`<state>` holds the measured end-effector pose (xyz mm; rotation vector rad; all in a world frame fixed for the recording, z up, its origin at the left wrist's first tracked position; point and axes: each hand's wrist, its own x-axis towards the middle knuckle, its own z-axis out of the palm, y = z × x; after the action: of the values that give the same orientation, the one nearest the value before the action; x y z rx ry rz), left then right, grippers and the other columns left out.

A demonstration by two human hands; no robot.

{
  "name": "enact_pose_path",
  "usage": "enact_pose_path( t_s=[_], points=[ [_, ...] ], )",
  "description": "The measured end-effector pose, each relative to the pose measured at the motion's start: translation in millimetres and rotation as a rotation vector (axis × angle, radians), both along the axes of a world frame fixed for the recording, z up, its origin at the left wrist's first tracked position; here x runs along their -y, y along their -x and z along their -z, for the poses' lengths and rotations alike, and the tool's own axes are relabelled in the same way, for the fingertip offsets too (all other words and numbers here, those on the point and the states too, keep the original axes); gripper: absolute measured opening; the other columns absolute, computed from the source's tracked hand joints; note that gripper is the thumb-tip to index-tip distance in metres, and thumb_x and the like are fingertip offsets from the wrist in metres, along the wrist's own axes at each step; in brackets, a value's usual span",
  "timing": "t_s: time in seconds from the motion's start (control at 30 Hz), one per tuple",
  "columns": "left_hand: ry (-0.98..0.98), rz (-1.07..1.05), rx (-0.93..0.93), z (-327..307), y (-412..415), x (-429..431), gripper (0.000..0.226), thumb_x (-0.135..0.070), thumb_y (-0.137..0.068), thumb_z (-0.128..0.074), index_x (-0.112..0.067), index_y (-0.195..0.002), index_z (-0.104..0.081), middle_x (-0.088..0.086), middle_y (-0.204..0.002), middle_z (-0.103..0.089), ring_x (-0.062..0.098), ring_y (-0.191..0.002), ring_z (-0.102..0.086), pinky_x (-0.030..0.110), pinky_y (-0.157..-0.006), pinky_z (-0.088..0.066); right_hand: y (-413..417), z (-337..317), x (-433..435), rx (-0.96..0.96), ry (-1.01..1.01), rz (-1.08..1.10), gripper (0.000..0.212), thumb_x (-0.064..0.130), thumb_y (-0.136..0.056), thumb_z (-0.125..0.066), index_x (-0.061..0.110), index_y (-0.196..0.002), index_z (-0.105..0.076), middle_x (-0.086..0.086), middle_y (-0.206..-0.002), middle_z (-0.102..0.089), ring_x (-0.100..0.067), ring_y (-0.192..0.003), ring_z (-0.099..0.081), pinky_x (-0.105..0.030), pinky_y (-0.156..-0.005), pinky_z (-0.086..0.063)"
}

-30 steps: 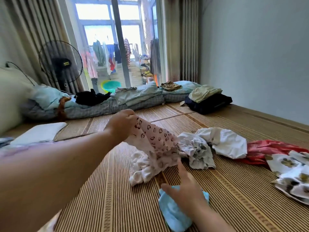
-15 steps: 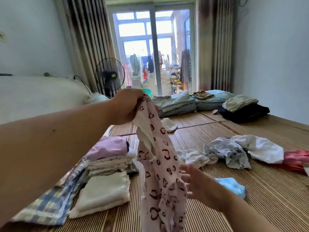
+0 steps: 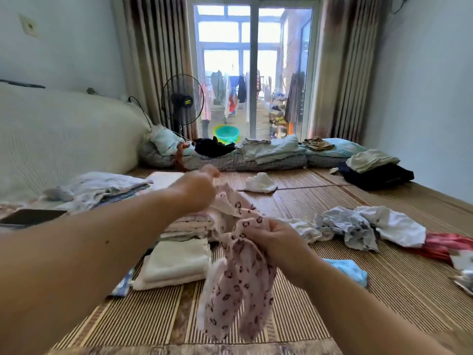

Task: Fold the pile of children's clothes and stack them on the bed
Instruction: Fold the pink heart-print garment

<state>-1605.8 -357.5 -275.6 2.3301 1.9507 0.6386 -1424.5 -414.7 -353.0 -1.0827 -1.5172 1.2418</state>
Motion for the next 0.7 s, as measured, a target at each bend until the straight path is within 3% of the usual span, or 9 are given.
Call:
enact_pose_path(
  t_s=[0.03, 0.1, 0.17, 0.2, 0.3, 0.4, 0.47, 0.57, 0.7],
  points=[
    [-0.002, 0.073, -0.042, 7.5, 2.4, 5.0, 0.041, -0.027, -0.093, -0.043, -0.014, -0.132, -0.047, 0.007, -0.130, -0.049, 0.026, -0.121, -0.051, 0.032, -0.095, -0.042, -0.8, -10.6, -2.4, 0.030, -0.021, 0.051, 0.016, 0.020, -0.087, -0.066, 0.007, -0.094, -0.072, -0.017, -0.095, -0.073, -0.034, -0.092, -0.070, -0.050, -0.087, -0.056],
    [0.032, 0.268, 0.184, 22.3, 2.6, 14.4, 0.050, -0.039, -0.083, -0.051, -0.024, -0.130, -0.049, 0.001, -0.135, -0.047, 0.019, -0.125, -0.047, 0.032, -0.101, -0.041, -4.1, -25.9, -11.1, 0.089, -0.050, 0.116, 0.019, 0.022, -0.083, -0.071, 0.008, -0.096, -0.069, -0.014, -0.097, -0.073, -0.030, -0.092, -0.070, -0.049, -0.086, -0.056],
    [0.207, 0.462, 0.480, 32.9, -11.1, 29.8, 0.051, -0.048, -0.076, -0.069, -0.032, -0.122, -0.053, -0.004, -0.123, -0.059, 0.012, -0.108, -0.061, 0.031, -0.090, -0.051, -8.3, -39.2, -13.2, 0.181, -0.075, 0.140, 0.015, 0.024, -0.087, -0.068, 0.015, -0.098, -0.066, -0.009, -0.098, -0.071, -0.024, -0.092, -0.069, -0.042, -0.085, -0.057],
    [0.240, 0.504, 0.496, 37.0, -18.9, 34.1, 0.055, -0.050, -0.071, -0.075, -0.035, -0.120, -0.054, -0.007, -0.115, -0.064, 0.007, -0.095, -0.066, 0.026, -0.080, -0.054, -11.9, -43.4, -14.5, 0.221, -0.082, 0.140, 0.012, 0.024, -0.089, -0.065, 0.016, -0.099, -0.066, -0.008, -0.099, -0.071, -0.022, -0.091, -0.069, -0.040, -0.086, -0.057],
    [-0.059, 0.368, 0.260, 44.2, -43.4, 34.6, 0.037, -0.036, -0.075, -0.072, -0.039, -0.110, -0.062, -0.017, -0.092, -0.065, -0.007, -0.066, -0.060, 0.004, -0.056, -0.040, -22.5, -49.5, -15.6, 0.184, -0.052, 0.134, 0.016, 0.013, -0.089, -0.056, 0.009, -0.095, -0.070, -0.014, -0.097, -0.070, -0.026, -0.087, -0.065, -0.043, -0.084, -0.052],
    [-0.237, 0.251, 0.105, 31.6, -57.4, 34.0, 0.013, -0.027, -0.084, -0.061, -0.024, -0.091, -0.072, -0.005, -0.082, -0.069, 0.010, -0.074, -0.061, 0.017, -0.057, -0.038, -29.7, -46.5, -11.8, 0.164, -0.027, 0.117, 0.047, 0.027, -0.068, -0.053, 0.018, -0.113, -0.064, -0.003, -0.106, -0.065, -0.020, -0.098, -0.061, -0.032, -0.081, -0.047],
    [-0.184, 0.231, 0.128, 23.6, -61.6, 33.5, 0.017, -0.025, -0.083, -0.056, -0.019, -0.072, -0.069, 0.000, -0.071, -0.066, 0.019, -0.072, -0.060, 0.029, -0.061, -0.043, -33.0, -38.9, -5.2, 0.400, -0.107, 0.114, 0.050, 0.029, -0.071, -0.057, 0.024, -0.121, -0.055, 0.003, -0.100, -0.062, -0.012, -0.091, -0.060, -0.024, -0.071, -0.046],
    [-0.207, 0.122, 0.094, 11.0, -65.2, 29.3, 0.031, -0.025, -0.079, -0.052, -0.015, -0.051, -0.048, -0.003, -0.055, -0.050, 0.022, -0.064, -0.051, 0.029, -0.056, -0.035, -33.8, -27.8, -1.9, 0.781, -0.314, 0.301, 0.017, 0.020, -0.088, -0.052, 0.022, -0.104, -0.057, 0.004, -0.086, -0.061, -0.017, -0.082, -0.060, -0.019, -0.059, -0.041],
    [-0.179, 0.009, 0.072, -8.5, -67.8, 23.3, 0.025, -0.034, -0.076, -0.056, -0.014, -0.059, -0.057, 0.001, -0.067, -0.058, 0.022, -0.071, -0.058, 0.027, -0.058, -0.039, -20.0, -33.0, 4.0, 0.562, -0.293, 0.350, 0.055, 0.045, -0.089, -0.055, 0.022, -0.138, -0.047, -0.002, -0.132, -0.058, -0.020, -0.123, -0.052, -0.027, -0.089, -0.041]
  ],
)
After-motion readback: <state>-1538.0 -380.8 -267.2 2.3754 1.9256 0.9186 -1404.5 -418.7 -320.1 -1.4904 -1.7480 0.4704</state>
